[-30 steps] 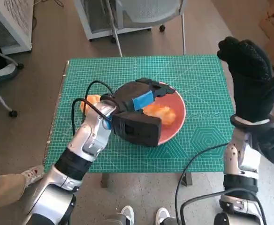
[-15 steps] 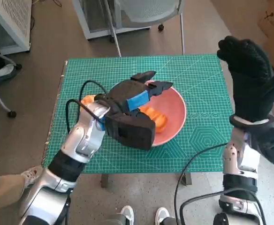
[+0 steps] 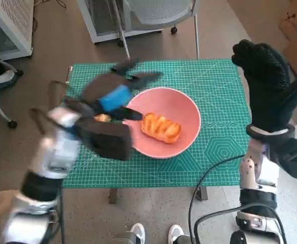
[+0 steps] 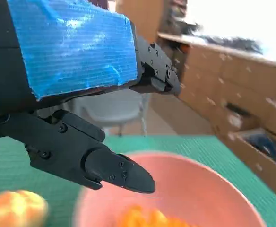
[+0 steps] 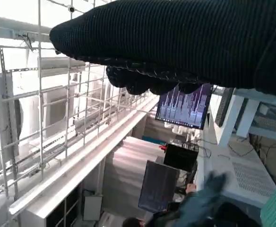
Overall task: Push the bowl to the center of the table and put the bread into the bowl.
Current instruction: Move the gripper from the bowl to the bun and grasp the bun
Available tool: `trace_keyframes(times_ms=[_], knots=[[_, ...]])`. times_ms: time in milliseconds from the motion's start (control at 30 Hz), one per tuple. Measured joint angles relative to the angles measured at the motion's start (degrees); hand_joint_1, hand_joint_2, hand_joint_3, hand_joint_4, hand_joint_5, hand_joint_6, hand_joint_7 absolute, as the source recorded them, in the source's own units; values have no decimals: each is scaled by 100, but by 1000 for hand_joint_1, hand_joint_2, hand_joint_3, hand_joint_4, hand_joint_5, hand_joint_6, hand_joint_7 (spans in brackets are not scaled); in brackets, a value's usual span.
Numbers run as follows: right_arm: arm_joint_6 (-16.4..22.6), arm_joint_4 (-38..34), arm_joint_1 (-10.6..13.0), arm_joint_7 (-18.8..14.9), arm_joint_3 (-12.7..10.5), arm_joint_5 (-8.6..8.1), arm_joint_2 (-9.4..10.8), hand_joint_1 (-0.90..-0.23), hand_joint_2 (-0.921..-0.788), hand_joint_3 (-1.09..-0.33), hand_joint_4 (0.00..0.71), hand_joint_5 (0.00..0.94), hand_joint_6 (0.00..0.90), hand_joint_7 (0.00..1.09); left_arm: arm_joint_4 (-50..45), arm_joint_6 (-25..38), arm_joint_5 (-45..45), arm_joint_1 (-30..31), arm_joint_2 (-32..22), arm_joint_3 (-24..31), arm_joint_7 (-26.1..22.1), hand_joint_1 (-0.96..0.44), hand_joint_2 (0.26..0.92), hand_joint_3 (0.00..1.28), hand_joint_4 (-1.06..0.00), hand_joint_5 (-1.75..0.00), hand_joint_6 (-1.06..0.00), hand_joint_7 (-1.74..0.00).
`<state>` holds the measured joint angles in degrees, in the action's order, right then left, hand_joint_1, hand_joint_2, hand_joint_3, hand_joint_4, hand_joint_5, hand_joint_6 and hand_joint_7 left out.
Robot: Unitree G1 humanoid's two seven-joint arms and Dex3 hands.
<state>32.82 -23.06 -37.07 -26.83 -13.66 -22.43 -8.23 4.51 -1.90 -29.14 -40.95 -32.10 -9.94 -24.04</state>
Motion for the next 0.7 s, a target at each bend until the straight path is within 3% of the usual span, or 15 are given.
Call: trace_keyframes(times_ms=[267, 700], knots=[[-2, -44, -2, -8, -17, -30, -6, -538, -921, -583, 387, 1, 432, 5, -78, 387, 31, 144, -515, 399, -215, -350, 738, 3, -104, -1, -364, -3], [-3, -241, -91, -8, -12, -22, -5, -528, -921, -582, 386, 1, 434, 5, 418, 1173, -43, 255, -707, 321, -401, -249, 731, 2, -76, 0, -313, 0]])
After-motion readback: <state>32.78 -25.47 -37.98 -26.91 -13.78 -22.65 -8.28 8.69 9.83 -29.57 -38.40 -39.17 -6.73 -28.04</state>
